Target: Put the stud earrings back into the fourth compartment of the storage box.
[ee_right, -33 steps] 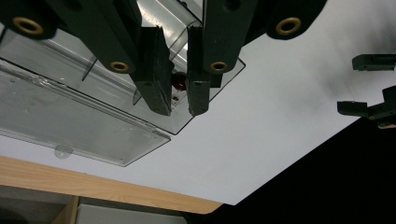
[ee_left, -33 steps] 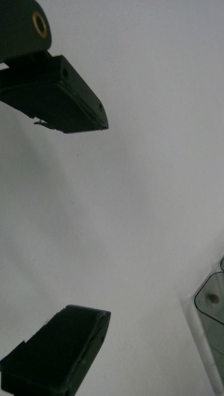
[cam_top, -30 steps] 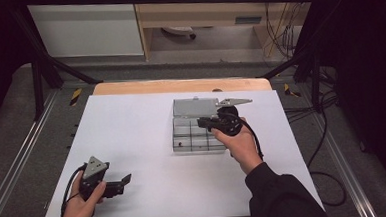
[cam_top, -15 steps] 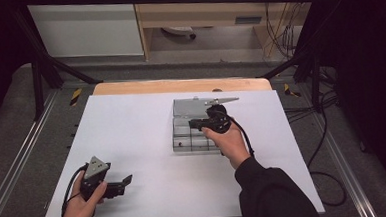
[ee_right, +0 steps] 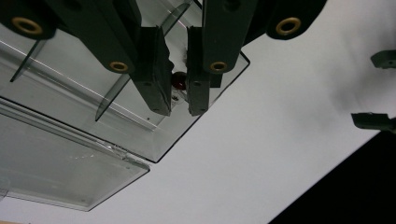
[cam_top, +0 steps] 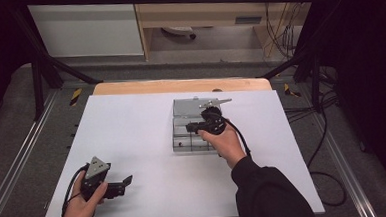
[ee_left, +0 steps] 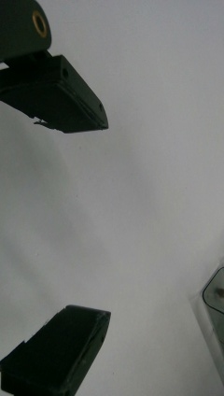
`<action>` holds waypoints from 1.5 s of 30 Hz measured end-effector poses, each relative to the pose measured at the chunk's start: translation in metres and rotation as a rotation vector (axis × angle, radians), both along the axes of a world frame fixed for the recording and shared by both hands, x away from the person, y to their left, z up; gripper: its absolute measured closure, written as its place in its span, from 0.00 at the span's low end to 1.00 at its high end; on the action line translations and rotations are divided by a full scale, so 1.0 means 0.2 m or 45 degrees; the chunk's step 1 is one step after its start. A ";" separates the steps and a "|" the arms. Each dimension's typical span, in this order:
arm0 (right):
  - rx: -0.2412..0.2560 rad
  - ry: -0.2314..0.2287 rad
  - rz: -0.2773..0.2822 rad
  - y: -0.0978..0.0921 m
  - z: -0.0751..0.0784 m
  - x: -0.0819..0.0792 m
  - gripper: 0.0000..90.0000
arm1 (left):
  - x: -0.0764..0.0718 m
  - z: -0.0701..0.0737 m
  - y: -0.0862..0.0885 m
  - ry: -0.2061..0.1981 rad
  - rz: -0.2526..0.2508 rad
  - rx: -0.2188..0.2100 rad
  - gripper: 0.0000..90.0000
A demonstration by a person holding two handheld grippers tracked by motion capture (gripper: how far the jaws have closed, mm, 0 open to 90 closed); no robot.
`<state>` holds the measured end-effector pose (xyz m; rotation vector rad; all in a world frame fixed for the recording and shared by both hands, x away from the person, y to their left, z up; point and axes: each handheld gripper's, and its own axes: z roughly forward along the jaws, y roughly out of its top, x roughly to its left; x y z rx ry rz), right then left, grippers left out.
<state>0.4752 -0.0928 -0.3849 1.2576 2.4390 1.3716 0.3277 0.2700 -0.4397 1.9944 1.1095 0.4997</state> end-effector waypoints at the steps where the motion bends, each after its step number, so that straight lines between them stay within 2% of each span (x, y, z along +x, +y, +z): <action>1: -0.008 0.000 0.003 0.00 0.00 0.00 0.89 | 0.00 0.00 0.00 0.000 -0.001 0.001 0.09; 9: -0.044 0.025 0.009 0.03 -0.04 0.01 0.89 | 0.00 0.00 0.00 0.003 0.004 0.005 0.09; 16: -0.091 0.016 0.028 0.06 -0.06 0.01 0.89 | 0.00 0.00 0.00 0.004 -0.002 0.004 0.09; 29: -0.127 0.033 0.080 0.11 -0.09 -0.02 0.88 | 0.00 0.00 0.00 0.006 -0.004 0.007 0.09; 32: -0.131 0.041 0.084 0.13 -0.10 -0.02 0.80 | 0.00 0.00 0.00 0.006 -0.004 0.006 0.09; 39: -0.126 0.016 0.057 0.12 -0.08 -0.03 0.70 | 0.00 0.00 0.00 0.005 -0.005 0.005 0.09; 45: -0.096 -0.005 0.029 0.11 -0.04 -0.05 0.48 | 0.00 0.00 0.00 0.004 -0.001 0.011 0.09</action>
